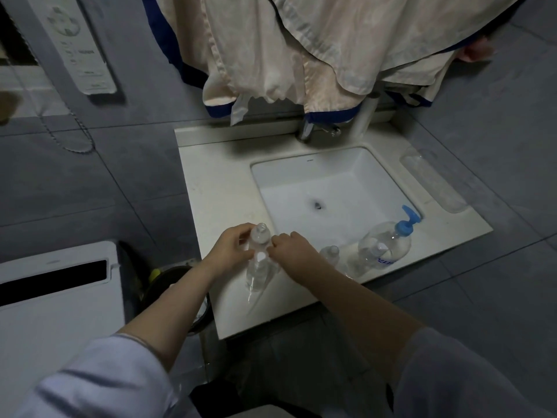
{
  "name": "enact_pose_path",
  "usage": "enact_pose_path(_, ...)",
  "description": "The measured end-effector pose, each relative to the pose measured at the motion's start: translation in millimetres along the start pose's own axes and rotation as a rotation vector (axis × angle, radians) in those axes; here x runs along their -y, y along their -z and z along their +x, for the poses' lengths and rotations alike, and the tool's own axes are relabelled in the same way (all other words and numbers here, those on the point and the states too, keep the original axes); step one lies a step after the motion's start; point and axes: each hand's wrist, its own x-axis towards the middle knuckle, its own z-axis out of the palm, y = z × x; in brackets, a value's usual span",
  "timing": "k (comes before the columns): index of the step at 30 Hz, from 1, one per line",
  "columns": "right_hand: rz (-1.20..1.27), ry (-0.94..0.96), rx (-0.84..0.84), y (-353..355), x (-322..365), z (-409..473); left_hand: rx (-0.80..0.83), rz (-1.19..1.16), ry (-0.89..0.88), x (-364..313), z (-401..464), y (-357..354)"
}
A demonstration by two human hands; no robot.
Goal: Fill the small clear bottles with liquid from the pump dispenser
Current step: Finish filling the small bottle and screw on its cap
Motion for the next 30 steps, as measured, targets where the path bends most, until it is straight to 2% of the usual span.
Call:
enact_pose_path(4, -0.066, 0.009, 0.064, 8.8, -4.5, -1.8, -0.014, -0.025, 0.023, 2.9, 2.1, -2.1)
enact_pose_path(9, -0.308, -0.01, 0.069, 31.1, -10.4, -11.1, -0.045, -0.036, 0.068, 5.7, 3.5, -0.4)
enact_pose_path(12, -0.358, -0.066, -0.049, 48.4, -20.0, -20.5, -0.053, -0.057, 0.088, -0.9, 6.9, 2.4)
enact_pose_path(16, -0.076, -0.105, 0.119, 79.2, -41.2, -20.6, -0.09, -0.026, 0.077, -11.1, 14.2, 3.2)
enact_pose_path(19, 0.142, -0.236, 0.112, 111.5, -59.0, -29.7, -0.128, -0.007, 0.07, -22.3, 19.7, 0.6)
enact_pose_path(23, 0.403, -0.36, -0.035, 149.0, -75.1, -47.0, -0.18, 0.021, 0.014, -33.3, 26.1, -5.7)
enact_pose_path(30, 0.463, -0.444, -0.328, 170.7, -90.4, -70.2, -0.28, 0.082, -0.018, -37.5, 27.9, -11.5)
